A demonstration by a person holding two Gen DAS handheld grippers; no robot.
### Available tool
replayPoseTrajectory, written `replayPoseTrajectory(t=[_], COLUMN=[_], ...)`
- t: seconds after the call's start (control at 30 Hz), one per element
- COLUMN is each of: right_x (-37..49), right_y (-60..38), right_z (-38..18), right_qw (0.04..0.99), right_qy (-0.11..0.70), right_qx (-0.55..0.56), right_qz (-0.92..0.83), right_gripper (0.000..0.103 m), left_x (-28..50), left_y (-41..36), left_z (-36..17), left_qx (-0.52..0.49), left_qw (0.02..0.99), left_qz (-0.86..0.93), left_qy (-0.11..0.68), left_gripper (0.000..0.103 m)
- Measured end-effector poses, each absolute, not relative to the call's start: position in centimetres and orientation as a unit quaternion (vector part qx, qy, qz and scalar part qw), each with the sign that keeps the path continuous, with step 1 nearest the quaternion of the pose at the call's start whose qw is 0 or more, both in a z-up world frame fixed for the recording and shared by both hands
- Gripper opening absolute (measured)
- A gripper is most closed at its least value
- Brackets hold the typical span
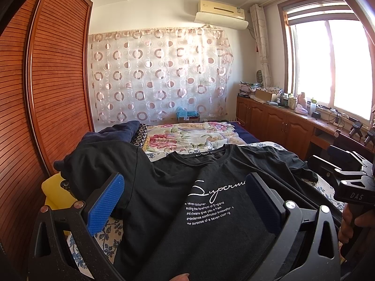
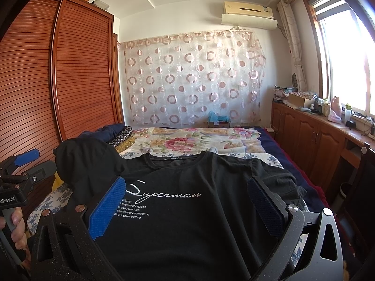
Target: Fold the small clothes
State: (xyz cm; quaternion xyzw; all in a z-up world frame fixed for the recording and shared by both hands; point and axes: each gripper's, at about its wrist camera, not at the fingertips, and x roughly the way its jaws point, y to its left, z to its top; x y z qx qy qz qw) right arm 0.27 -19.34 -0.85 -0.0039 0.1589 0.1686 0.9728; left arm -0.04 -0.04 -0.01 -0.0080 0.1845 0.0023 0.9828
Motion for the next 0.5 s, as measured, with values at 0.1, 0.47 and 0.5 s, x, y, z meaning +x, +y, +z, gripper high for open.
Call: replayPoseTrajectory(t=[0.1, 0.47, 0.5], right_x=[0.29, 0.3, 0.33], right_y=[-19.4, -19.47, -19.44], right_z=[-0.83, -0.97, -0.99], right_qw=[0.973, 0.972, 0.971], right_qy=[0.159, 0.163, 0.164], right_qx=[-0.003, -0.002, -0.002], right_qz=[0.169, 0.172, 0.173], right_gripper=[0.103, 0.103, 0.103], left_x=[-0.01, -0.04, 0.06], left_y=[-0.02, 0.2, 0.71], left_z=[-0.04, 0.24, 0.65], left_qx=[-0.008, -0.011, -0.016], left_qw=[0.983, 0.983, 0.983], left_qz=[0.002, 0.004, 0.006], left_qy=[0.185, 0.184, 0.183], left_gripper=[0.103, 0.103, 0.103])
